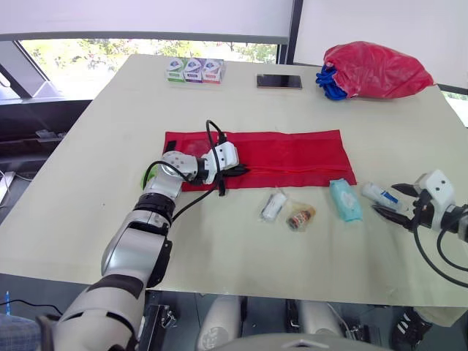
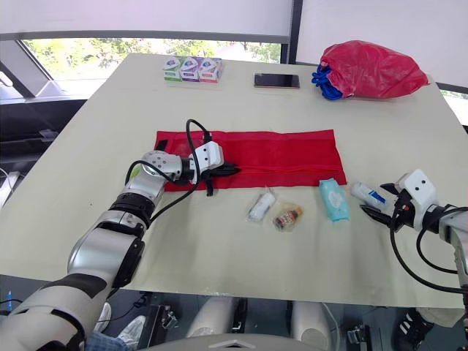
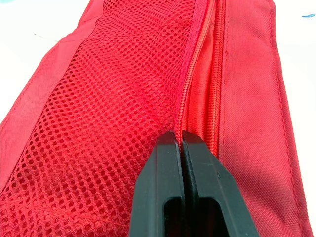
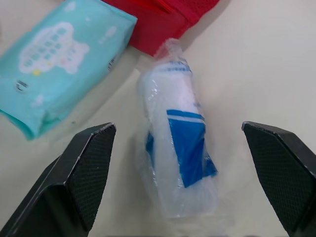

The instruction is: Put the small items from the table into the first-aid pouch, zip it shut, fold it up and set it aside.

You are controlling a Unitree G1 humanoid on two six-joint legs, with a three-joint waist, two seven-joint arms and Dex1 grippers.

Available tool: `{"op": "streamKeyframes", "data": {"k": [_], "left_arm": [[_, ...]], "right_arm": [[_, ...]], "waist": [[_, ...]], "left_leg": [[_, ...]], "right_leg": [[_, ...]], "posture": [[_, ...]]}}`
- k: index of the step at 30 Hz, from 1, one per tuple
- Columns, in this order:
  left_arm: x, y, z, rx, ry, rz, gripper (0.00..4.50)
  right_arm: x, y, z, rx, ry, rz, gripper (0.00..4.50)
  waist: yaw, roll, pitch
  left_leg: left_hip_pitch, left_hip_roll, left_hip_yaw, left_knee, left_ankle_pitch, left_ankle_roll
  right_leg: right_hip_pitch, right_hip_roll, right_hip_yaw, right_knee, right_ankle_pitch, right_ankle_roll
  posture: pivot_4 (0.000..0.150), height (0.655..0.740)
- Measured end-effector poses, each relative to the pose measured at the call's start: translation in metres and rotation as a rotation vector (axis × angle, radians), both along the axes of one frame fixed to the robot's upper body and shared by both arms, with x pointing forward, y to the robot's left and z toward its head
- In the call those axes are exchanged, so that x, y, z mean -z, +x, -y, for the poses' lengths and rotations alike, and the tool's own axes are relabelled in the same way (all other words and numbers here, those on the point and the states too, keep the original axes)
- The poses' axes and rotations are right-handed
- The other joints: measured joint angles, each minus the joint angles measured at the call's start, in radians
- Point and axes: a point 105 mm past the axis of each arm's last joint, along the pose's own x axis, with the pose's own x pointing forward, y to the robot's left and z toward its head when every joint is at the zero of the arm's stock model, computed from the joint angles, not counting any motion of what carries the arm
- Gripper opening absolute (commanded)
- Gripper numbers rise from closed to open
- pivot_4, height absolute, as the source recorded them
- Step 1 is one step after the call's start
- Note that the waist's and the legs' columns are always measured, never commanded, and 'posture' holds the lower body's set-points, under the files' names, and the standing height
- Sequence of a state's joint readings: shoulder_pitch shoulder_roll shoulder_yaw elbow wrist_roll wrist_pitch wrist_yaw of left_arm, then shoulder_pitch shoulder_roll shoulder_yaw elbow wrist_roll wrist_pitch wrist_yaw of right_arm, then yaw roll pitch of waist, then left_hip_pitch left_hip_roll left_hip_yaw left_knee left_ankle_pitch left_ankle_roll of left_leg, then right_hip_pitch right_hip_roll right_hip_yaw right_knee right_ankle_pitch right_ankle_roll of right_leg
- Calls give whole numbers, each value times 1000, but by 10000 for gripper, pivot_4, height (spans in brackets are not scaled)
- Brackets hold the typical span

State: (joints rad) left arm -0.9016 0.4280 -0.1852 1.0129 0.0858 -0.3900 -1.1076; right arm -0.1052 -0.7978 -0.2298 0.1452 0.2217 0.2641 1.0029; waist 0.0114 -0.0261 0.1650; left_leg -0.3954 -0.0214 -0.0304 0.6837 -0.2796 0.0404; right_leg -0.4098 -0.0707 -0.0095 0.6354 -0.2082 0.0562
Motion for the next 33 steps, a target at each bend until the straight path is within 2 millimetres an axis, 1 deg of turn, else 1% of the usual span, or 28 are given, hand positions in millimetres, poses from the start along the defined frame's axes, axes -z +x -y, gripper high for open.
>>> {"op": "streamKeyframes", "data": {"k": [1,2,4,6,8,10,13,14,15,18,19,20,22,23,24,25,26,27,29,30,31,33], "left_arm": [[0,0,0,0,0,0,0],[-1,0,0,0,0,1,0],[-1,1,0,0,0,1,0],[-2,1,0,-2,-5,-6,0],[-2,1,0,-3,-16,-15,0],[-3,0,-1,-4,-22,-22,0],[-3,0,0,-2,-25,-29,0],[-4,0,1,-5,-35,-35,0],[-5,1,1,-9,-45,-41,0],[-6,1,4,-9,-67,-53,0],[-7,1,7,-9,-82,-63,0],[-10,1,12,0,-97,-63,0],[-14,0,17,10,-112,-56,0],[-15,0,18,12,-115,-54,0],[-18,0,24,26,-124,-49,0],[-20,-1,27,34,-130,-46,0],[-23,-3,34,51,-139,-37,0],[-24,-3,35,54,-139,-35,0],[-24,-3,35,53,-140,-37,0],[-25,-4,36,53,-142,-38,0],[-24,-5,37,51,-146,-41,0],[-26,-8,50,71,-165,-37,0]], "right_arm": [[4,-1,1,-3,-1,-15,38691],[6,-2,2,-3,1,-23,35363],[6,-4,5,-9,-11,-25,24295],[5,-7,9,-10,-26,-28,16902],[6,-11,13,-4,-32,-31,7544],[4,-12,16,6,-27,-25,1670],[1,-16,18,16,-25,-32,1116],[-3,-18,18,20,-30,-38,1116],[-8,-19,15,21,-27,-43,1116],[-23,-18,-2,22,13,-55,1116],[-32,-17,-19,13,40,-71,1116],[-45,-15,-42,-27,57,-67,1116],[-56,-12,-65,-57,76,-63,1116],[-59,-11,-75,-67,87,-58,1116],[-64,-9,-97,-98,106,-55,1116],[-65,-9,-107,-110,109,-62,1116],[-60,-11,-134,-143,105,-100,1116],[-55,-12,-143,-147,99,-123,1116],[-51,-13,-149,-144,96,-143,1116],[-44,-13,-154,-131,85,-171,1116],[-41,-7,-162,-101,84,-167,1116],[-34,3,-178,-52,97,-169,1116]], "waist": [[0,0,0],[1,0,0],[1,0,0],[1,0,0],[1,0,0],[0,0,0],[1,0,0],[1,0,0],[1,0,0],[0,1,0],[-2,1,0],[-4,1,0],[-3,1,0],[-5,0,0],[-4,0,0],[-3,0,0],[3,0,0],[5,0,0],[7,0,0],[6,0,0],[2,-1,-1],[0,0,-1]], "left_leg": [[0,0,0,0,0,0],[0,0,0,0,0,0],[0,0,0,0,0,0],[0,0,0,0,0,0],[0,0,0,0,0,0],[0,0,0,0,0,0],[0,0,0,0,0,0],[0,1,0,0,0,0],[0,1,0,0,0,0],[0,3,0,0,0,0],[0,4,0,0,0,0],[0,5,0,0,0,0],[0,5,0,0,0,0],[-1,6,0,0,0,0],[-1,6,-1,0,0,0],[-1,5,-1,0,0,0],[-2,5,-2,0,0,0],[-3,5,-2,0,0,0],[-3,4,-2,0,0,0],[-4,2,-2,1,-1,1],[-3,2,-1,1,-1,1],[-2,1,-1,1,-1,1]], "right_leg": [[0,0,0,0,0,0],[0,0,0,0,0,0],[0,0,0,0,0,0],[0,0,0,0,0,0],[0,0,0,0,0,0],[0,0,0,0,0,0],[0,0,0,0,0,0],[0,0,0,0,0,0],[0,0,0,0,0,0],[0,0,0,0,0,0],[0,0,0,0,0,0],[0,0,0,1,0,0],[0,0,0,0,0,0],[0,0,0,0,0,0],[-1,0,0,0,0,0],[-1,0,0,0,0,0],[-1,0,-1,0,0,0],[-1,0,-1,-1,0,0],[-1,-1,-1,-1,0,0],[-1,-2,-1,-2,0,0],[-1,-1,0,-2,0,0],[-1,-1,0,0,0,0]], "posture": [[1500,7400],[1500,7400],[1500,7400],[1500,7400],[1500,7400],[1500,7400],[1500,7400],[1500,7400],[1500,7400],[1500,7400],[1500,7400],[1500,7400],[1500,7400],[1500,7400],[1500,7400],[1500,7400],[1500,7400],[1500,7400],[1500,7400],[1500,7400],[1500,7400],[1500,7400]]}}
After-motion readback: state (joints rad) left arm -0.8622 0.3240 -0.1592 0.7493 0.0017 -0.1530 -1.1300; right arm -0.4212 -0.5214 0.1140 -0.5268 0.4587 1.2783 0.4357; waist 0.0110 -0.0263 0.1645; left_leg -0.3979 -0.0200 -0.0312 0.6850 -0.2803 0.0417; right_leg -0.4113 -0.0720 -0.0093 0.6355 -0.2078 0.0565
